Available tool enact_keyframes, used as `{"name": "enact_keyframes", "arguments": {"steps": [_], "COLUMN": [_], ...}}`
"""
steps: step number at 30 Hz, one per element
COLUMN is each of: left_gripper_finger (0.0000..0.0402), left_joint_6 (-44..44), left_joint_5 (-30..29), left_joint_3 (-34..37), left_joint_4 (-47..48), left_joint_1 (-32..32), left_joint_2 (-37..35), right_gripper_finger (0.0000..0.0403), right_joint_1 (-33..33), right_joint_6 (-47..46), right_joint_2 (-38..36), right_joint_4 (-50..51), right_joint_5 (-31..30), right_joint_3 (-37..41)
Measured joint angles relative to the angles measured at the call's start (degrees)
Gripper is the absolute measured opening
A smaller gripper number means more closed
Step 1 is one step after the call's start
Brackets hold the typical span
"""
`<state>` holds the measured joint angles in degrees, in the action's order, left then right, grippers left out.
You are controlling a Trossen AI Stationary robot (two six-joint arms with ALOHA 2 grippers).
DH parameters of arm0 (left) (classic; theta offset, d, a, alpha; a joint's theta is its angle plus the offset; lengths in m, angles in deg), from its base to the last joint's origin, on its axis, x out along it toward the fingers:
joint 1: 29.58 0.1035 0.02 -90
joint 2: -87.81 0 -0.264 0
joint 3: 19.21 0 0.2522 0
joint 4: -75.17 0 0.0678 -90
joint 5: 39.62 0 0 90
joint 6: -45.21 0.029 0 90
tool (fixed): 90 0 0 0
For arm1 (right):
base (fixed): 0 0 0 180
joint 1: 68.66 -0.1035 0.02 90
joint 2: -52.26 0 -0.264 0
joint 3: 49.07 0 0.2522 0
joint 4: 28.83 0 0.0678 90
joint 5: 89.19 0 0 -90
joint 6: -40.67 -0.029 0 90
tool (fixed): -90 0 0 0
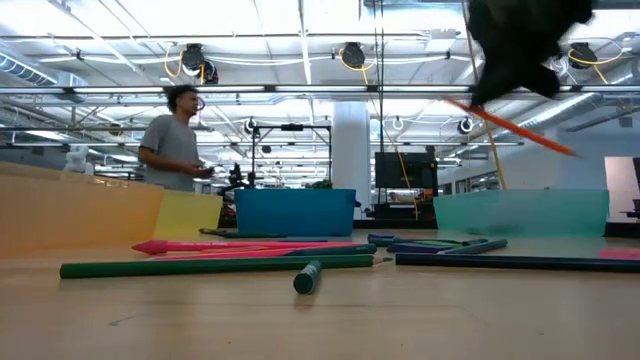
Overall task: Sort crayons/erasers/pens/pencils in bins
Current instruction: Put the orange pencil into the blue bin
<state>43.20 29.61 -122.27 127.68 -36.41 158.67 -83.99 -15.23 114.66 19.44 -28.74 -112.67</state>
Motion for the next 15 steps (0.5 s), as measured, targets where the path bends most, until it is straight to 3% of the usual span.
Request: {"name": "enact_keyframes", "arguments": {"steps": [6, 11, 15], "left_gripper_finger": [0.0251, 0.0275, 0.0319], "left_joint_6": [-3.4, -7.5, -7.3], "left_joint_5": [1.7, 3.2, 6.9], "left_joint_3": [0.0, 0.0, 0.0], "left_joint_4": [-3.9, -6.6, -10.0], "left_joint_1": [0.4, 1.7, 2.2], "left_joint_2": [4.1, 8.3, 12.5], "right_gripper_finger": [0.0018, 0.0018, 0.0018], "right_joint_1": [0.2, 0.4, 0.5], "right_joint_6": [23.4, 39.5, 46.0], "right_joint_2": [-2.8, -2.2, -2.1], "right_joint_4": [-30.5, -52.8, -60.1], "right_joint_5": [-7.8, -7.9, -5.0], "right_joint_3": [-0.1, -0.2, -0.2]}}
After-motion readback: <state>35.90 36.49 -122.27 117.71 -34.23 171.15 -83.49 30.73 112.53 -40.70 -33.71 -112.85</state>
